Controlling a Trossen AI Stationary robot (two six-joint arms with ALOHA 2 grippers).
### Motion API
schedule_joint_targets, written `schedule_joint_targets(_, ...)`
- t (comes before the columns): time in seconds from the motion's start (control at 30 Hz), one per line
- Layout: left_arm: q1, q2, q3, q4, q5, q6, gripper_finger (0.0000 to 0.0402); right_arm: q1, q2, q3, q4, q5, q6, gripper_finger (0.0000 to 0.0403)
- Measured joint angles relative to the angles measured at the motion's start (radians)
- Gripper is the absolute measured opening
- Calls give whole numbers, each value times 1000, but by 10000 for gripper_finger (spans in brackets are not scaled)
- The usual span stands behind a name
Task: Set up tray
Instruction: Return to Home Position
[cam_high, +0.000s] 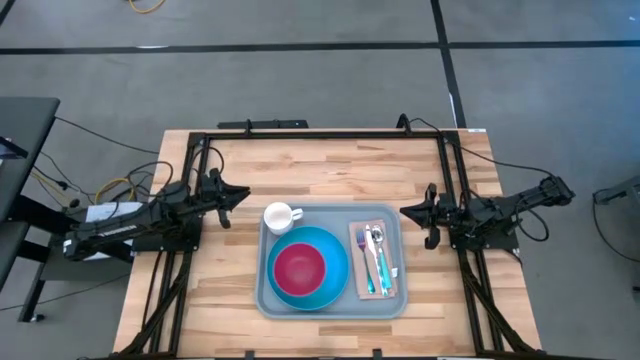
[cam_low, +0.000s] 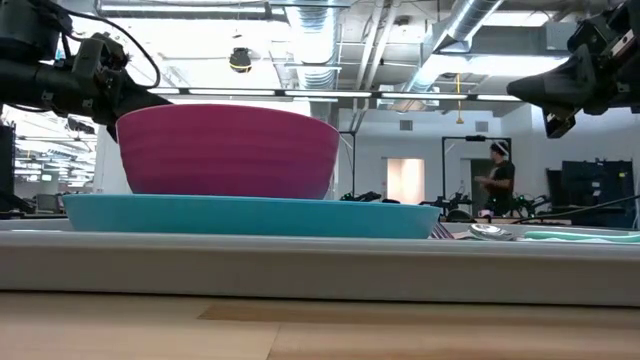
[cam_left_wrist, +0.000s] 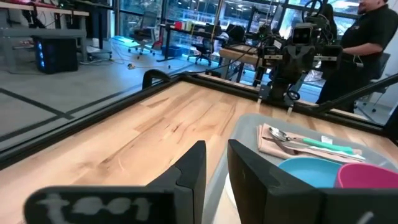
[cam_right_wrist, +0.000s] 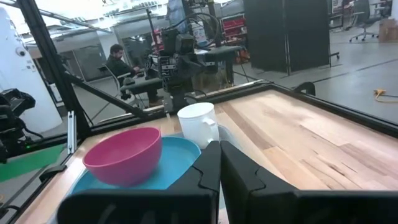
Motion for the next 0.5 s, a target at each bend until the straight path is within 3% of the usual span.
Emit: schedule_joint_targets(0.5, 0, 0, 0, -4, -4, 4, 54, 0, 0, 0, -1, 0, 0, 0)
